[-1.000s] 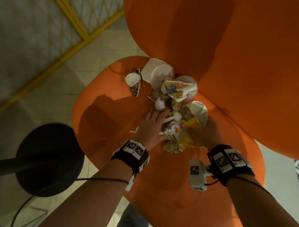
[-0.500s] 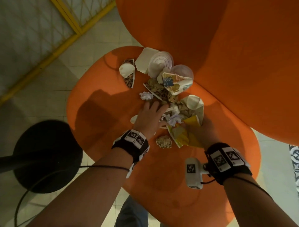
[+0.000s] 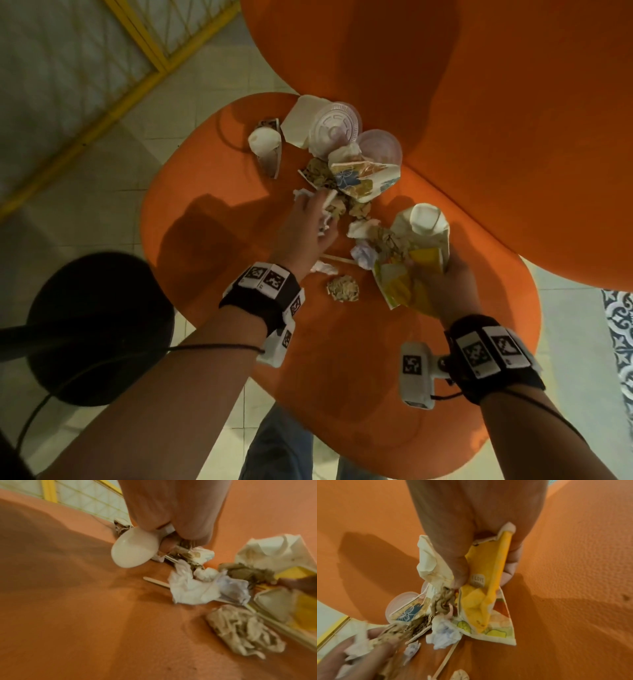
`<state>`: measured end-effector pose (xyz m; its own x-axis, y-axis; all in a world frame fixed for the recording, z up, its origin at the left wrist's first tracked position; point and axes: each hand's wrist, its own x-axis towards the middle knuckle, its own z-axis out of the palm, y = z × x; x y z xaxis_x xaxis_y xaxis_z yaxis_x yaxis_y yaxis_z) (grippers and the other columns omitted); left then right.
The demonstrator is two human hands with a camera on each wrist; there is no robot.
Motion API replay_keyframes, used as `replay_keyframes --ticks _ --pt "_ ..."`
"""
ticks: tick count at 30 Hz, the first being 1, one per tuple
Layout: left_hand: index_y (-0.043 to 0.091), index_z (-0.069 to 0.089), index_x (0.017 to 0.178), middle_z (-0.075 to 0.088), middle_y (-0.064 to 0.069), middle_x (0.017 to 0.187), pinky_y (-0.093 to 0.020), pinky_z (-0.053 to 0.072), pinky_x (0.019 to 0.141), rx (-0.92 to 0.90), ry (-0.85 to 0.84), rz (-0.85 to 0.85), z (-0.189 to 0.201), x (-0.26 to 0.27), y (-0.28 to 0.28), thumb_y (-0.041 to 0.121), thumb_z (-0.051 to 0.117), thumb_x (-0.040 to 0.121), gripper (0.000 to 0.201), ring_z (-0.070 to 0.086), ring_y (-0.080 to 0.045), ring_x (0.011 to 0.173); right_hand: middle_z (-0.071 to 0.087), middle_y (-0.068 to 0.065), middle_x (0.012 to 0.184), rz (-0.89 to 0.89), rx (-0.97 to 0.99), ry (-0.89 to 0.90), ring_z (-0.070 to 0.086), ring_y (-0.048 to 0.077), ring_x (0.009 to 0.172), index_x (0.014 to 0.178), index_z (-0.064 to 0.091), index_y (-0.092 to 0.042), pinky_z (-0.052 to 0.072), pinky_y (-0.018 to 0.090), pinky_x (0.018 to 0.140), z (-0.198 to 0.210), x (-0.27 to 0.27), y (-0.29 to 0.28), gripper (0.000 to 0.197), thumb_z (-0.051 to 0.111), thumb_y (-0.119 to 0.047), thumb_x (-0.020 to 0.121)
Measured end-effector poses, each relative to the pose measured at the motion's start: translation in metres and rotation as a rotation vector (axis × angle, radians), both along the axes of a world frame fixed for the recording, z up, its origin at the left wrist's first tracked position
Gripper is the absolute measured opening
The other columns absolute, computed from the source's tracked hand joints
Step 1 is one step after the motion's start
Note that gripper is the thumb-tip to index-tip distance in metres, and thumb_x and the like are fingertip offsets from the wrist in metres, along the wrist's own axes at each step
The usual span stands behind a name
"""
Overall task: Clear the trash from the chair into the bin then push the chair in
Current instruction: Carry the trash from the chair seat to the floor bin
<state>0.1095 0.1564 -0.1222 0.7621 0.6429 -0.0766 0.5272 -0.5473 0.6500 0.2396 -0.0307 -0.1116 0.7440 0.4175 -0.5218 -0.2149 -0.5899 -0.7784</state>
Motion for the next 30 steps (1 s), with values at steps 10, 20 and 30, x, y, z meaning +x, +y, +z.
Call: replay_keyframes --ticks 10,20,30 --pt "0.019 0.048 0.131 0.054 -0.014 0.115 -0.053 0.046 0.088 0.207 0.212 -0.225 -0.013 -0.027 -0.047 0.057 0.038 0.085 0.061 0.049 -0.034 0.109 0.068 0.000 0.105 -0.026 -0.001 -0.007 0.064 0.019 0.095 0.122 0.058 -0.016 0.054 0.037 0.082 0.000 -0.011 -0.010 0.043 0.072 -0.019 0.082" --pt "0.020 0.056 0.120 0.060 -0.008 0.113 -0.045 0.049 0.081 0.285 0.351 -0.481 -0.019 -0.034 -0.063 0.065 0.069 0.064 0.072 0.058 -0.031 0.100 0.068 0.003 0.106 -0.010 -0.055 -0.028 0.065 0.021 0.097 0.124 0.059 -0.013 0.052 0.035 0.079 -0.003 -0.011 -0.022 0.043 0.071 -0.021 0.083" --pt "0.020 0.037 0.134 0.042 -0.011 0.126 -0.041 0.043 0.082 0.085 0.641 -0.593 0.009 -0.005 -0.053 0.041 0.079 0.068 0.081 0.044 -0.032 0.112 0.068 0.003 0.107 -0.057 -0.059 0.040 0.065 0.023 0.100 0.123 0.059 -0.016 0.054 0.045 0.089 0.000 -0.009 -0.038 0.043 0.072 -0.021 0.082"
